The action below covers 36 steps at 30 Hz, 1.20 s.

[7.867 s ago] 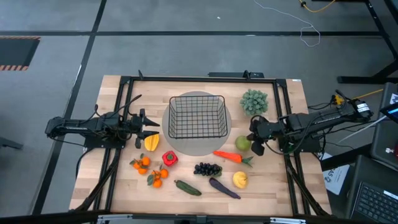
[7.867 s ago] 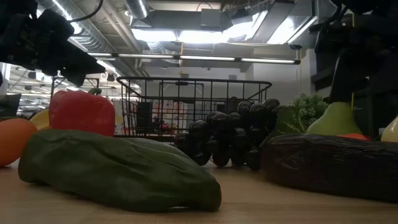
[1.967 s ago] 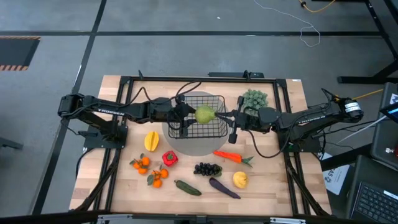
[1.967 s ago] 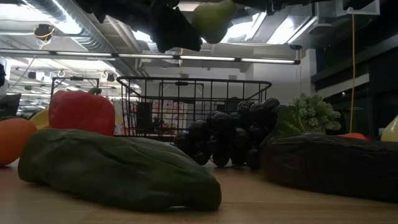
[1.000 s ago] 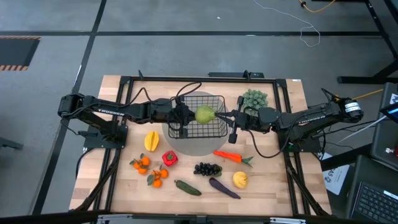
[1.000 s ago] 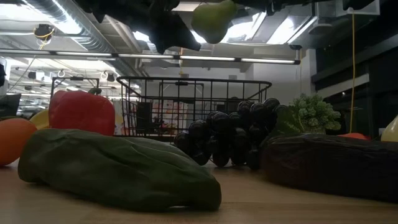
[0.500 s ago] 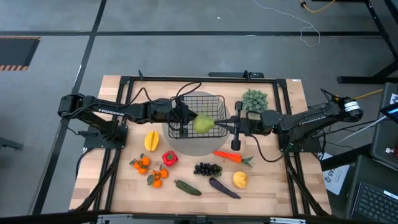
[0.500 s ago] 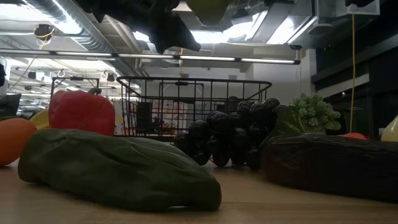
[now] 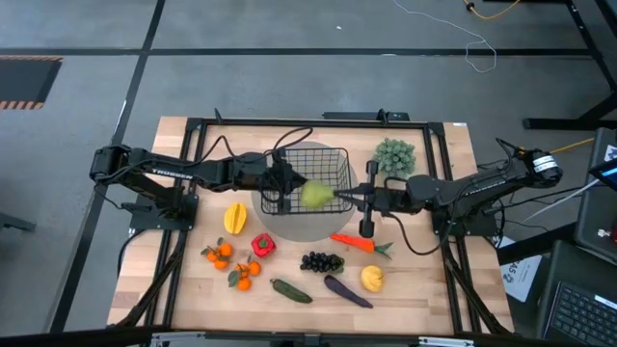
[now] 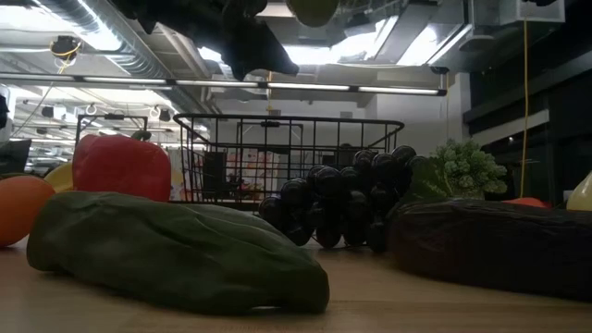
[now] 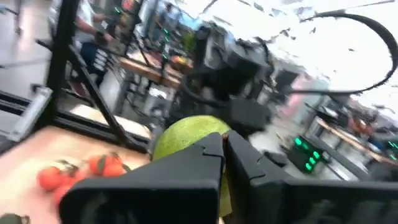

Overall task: Build produce basket
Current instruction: Put the green pear into the black wire basket

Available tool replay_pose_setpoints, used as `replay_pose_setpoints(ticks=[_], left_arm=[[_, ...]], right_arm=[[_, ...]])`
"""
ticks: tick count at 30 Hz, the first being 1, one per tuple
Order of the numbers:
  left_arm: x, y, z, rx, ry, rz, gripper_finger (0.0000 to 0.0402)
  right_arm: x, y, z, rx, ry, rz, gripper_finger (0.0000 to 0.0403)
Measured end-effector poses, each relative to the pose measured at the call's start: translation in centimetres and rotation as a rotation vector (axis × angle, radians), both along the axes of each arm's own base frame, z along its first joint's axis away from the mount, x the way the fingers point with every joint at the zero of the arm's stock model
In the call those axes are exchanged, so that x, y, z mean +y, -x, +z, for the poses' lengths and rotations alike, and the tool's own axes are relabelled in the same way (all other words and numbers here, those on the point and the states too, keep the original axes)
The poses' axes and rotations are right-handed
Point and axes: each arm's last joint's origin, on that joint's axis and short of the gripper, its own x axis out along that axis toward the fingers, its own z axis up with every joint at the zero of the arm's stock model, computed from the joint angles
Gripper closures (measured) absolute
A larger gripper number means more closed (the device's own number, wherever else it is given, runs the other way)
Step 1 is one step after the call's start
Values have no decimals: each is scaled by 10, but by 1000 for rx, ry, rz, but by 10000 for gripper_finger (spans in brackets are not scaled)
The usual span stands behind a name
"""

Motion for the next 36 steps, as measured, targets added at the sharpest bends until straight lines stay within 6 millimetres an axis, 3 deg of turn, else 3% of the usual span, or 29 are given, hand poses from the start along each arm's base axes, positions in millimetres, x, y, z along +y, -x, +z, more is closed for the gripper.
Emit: replay_pose_setpoints(ticks=[6, 18, 36], left_arm=[[-4, 0, 0, -5, 7, -25, 387], [-5, -1, 3, -28, 3, -25, 274], [-4, -1, 5, -50, -4, -6, 284]], right_arm=[[-6, 1, -3, 39, -2, -208, 403], [-6, 1, -4, 43, -1, -208, 403], [-6, 1, -4, 40, -2, -207, 403]])
